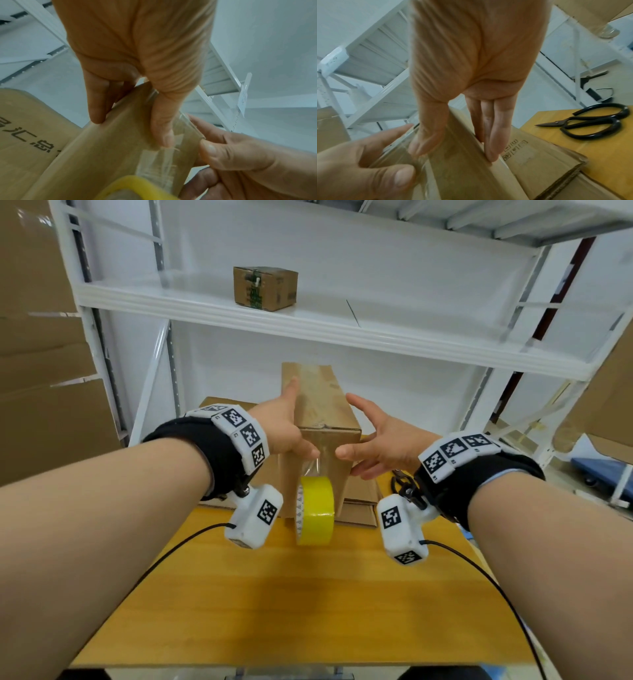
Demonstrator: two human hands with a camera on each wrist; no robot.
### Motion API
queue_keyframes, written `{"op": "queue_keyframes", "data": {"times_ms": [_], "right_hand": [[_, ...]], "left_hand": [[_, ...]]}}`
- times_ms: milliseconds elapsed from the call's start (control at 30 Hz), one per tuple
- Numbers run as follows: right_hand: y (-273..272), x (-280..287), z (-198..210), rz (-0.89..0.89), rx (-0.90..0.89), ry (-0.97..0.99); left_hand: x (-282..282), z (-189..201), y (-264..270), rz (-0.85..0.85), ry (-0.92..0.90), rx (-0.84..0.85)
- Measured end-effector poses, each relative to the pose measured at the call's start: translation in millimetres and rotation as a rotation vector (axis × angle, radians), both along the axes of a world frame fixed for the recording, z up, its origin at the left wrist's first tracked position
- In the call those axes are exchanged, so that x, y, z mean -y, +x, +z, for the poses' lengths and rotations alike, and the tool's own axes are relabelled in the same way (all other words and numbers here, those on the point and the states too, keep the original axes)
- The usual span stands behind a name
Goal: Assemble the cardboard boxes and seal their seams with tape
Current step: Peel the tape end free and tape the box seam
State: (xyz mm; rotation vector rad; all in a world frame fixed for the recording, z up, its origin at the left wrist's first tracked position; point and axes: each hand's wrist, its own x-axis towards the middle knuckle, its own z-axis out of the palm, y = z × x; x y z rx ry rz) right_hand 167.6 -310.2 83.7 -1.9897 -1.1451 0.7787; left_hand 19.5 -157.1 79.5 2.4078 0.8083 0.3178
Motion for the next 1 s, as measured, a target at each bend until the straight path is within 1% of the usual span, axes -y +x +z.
{"op": "queue_keyframes", "data": {"times_ms": [67,133,167,200,300,333,367,467,600,733,767,833,933,1000], "right_hand": [[-8,-7,3,0.035,0.026,0.003],[-14,-14,7,0.045,0.059,-0.011],[-17,-17,10,0.043,0.108,-0.027],[-19,-20,14,0.037,0.195,-0.041],[-25,-28,28,0.009,0.580,-0.034],[-27,-31,31,-0.003,0.659,-0.031],[-29,-33,32,-0.009,0.691,-0.030],[-33,-44,26,0.002,0.674,-0.024],[-34,-50,14,-0.003,0.676,-0.025],[-28,-49,14,-0.010,0.637,-0.036],[-26,-47,15,-0.005,0.589,-0.005],[-21,-45,12,-0.049,0.426,0.115],[-15,-38,3,-0.249,0.227,0.277],[-10,-33,-3,-0.350,0.181,0.277]], "left_hand": [[-2,7,-3,-0.029,-0.020,0.056],[-4,14,-6,-0.055,0.002,0.061],[-5,16,-8,-0.064,0.006,0.056],[-7,16,-9,-0.066,0.002,0.050],[-12,11,-16,-0.041,-0.044,0.031],[-14,8,-18,-0.040,-0.072,0.031],[-16,4,-20,-0.041,-0.095,0.029],[-20,-5,-22,-0.019,-0.134,0.046],[-21,-16,-23,0.019,-0.105,0.071],[-20,-16,-20,0.031,-0.054,0.008],[-19,-13,-18,0.027,-0.039,-0.023],[-17,-5,-16,0.014,0.000,-0.099],[-16,4,-14,-0.014,0.039,-0.171],[-15,8,-15,-0.038,0.082,-0.183]]}}
